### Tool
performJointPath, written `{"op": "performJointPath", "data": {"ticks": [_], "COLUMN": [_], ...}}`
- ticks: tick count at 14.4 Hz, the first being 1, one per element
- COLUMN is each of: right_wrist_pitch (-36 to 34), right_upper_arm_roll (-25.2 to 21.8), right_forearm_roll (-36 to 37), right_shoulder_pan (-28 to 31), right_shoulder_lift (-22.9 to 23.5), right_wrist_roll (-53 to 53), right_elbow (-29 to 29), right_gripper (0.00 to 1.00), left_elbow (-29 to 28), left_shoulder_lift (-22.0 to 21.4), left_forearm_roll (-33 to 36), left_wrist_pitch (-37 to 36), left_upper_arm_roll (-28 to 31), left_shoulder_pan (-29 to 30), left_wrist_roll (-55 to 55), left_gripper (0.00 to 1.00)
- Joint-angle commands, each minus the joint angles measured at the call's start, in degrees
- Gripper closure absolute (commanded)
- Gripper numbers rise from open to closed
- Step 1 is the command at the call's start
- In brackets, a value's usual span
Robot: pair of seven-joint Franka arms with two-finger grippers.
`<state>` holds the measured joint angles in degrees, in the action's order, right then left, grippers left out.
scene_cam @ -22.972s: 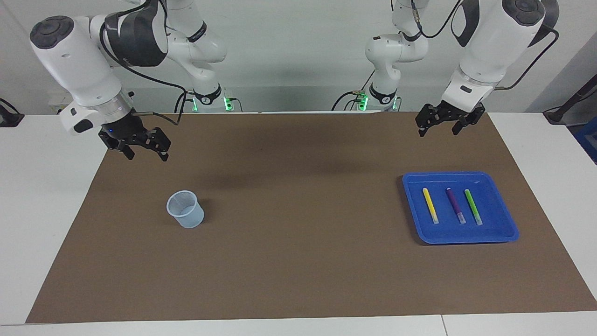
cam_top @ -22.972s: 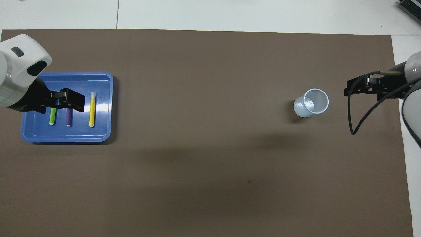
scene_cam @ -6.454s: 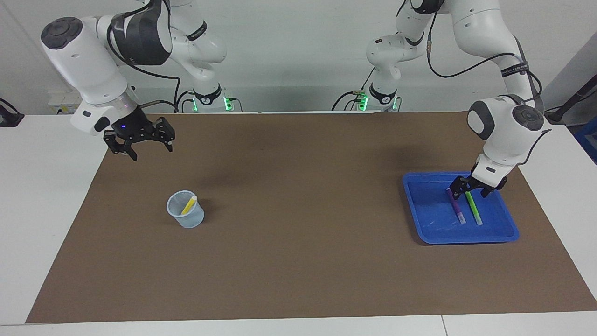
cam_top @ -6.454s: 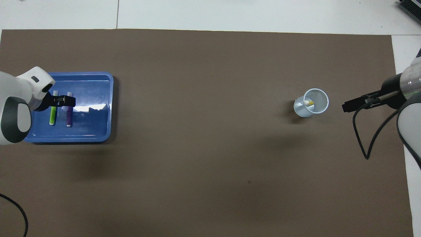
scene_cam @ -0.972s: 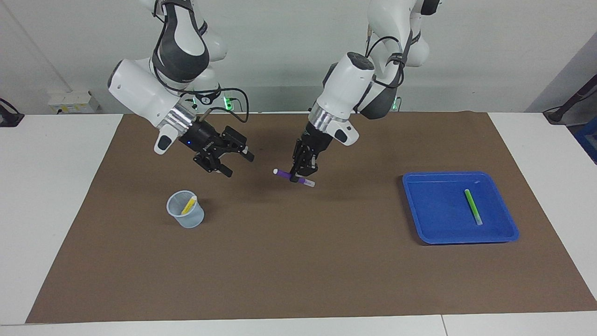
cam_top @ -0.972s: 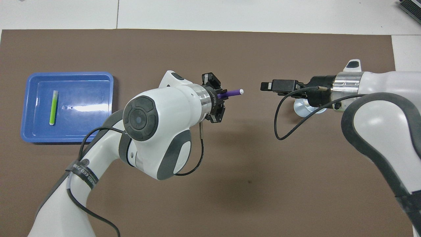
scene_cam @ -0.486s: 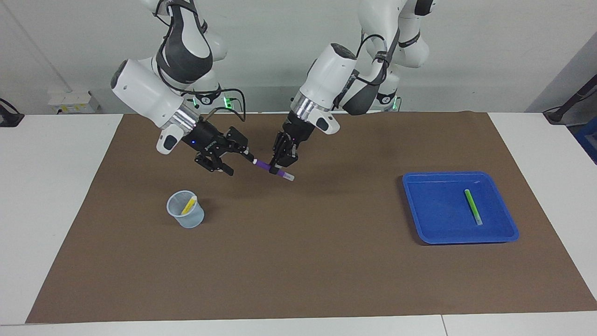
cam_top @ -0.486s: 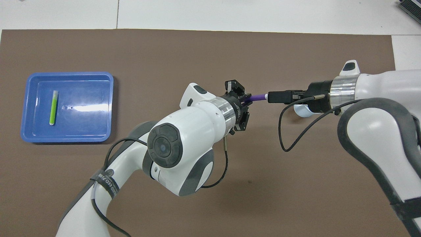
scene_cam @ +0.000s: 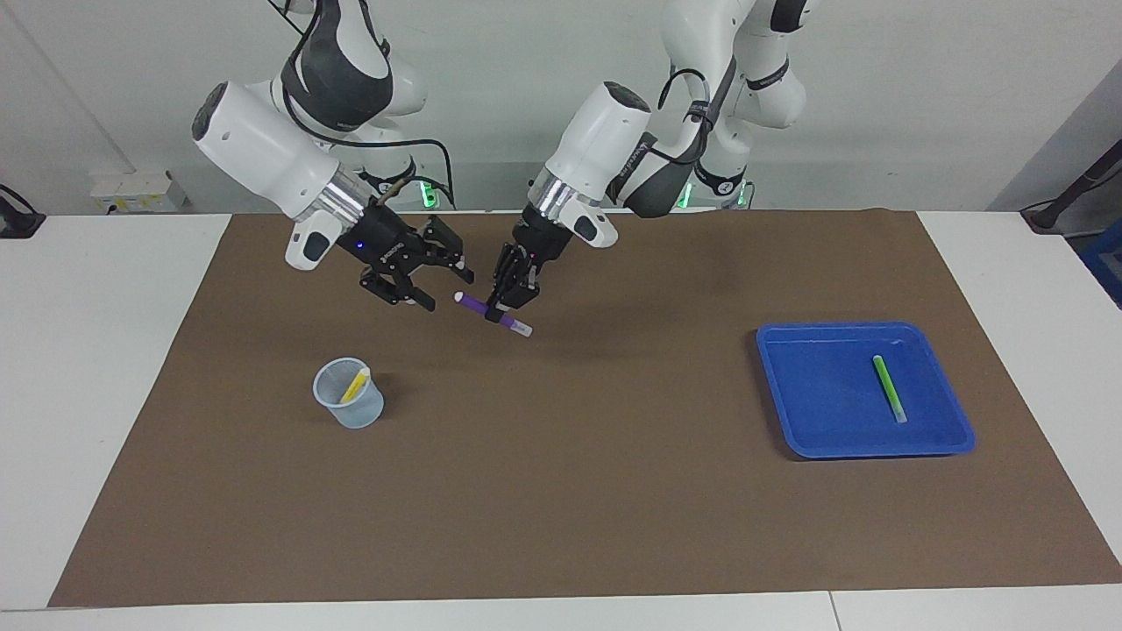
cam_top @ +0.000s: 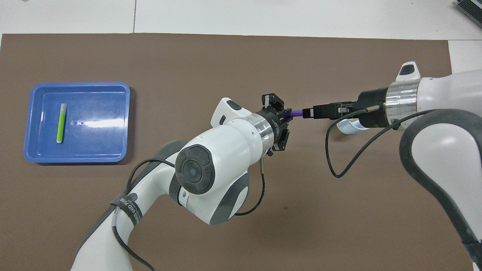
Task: Transfer and insert pens with both arms
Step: 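Grasp the purple pen's free end with the right gripper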
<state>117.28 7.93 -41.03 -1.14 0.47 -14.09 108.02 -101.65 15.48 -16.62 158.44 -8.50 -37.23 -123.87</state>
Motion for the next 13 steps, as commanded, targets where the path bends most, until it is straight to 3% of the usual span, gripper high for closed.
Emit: {"op": "performJointPath", "data": {"ticks": [1,7,13], "right_wrist_pitch": [-0.39,0.93,1.11], "right_upper_arm_roll": [0.24,0.33,0.42], "right_forearm_roll": [2.01,2.71,2.8], "right_shoulder_pan": [0.0,0.0,-0.09], "right_shoulder_lift": [-0.38,-0.21,0.41], "right_wrist_roll": [1.6,2.13,2.31], "right_elbow": [-0.27,-0.09,-2.02], "right_gripper": [0.33,0.48,0.48], "left_elbow": [0.92,0.66,-0.39], "left_shoulder_lift": [0.08,0.43,0.43], "left_forearm_roll": [-0.95,-0.95,-0.87], "left_wrist_pitch": [1.43,4.51,4.6], "left_upper_arm_roll": [0.68,0.68,0.59], "left_shoulder_pan": [-1.61,-1.7,-2.85], "left_wrist_roll": [-1.19,-1.73,-1.73], "left_gripper": [1.0,1.0,1.0]}}
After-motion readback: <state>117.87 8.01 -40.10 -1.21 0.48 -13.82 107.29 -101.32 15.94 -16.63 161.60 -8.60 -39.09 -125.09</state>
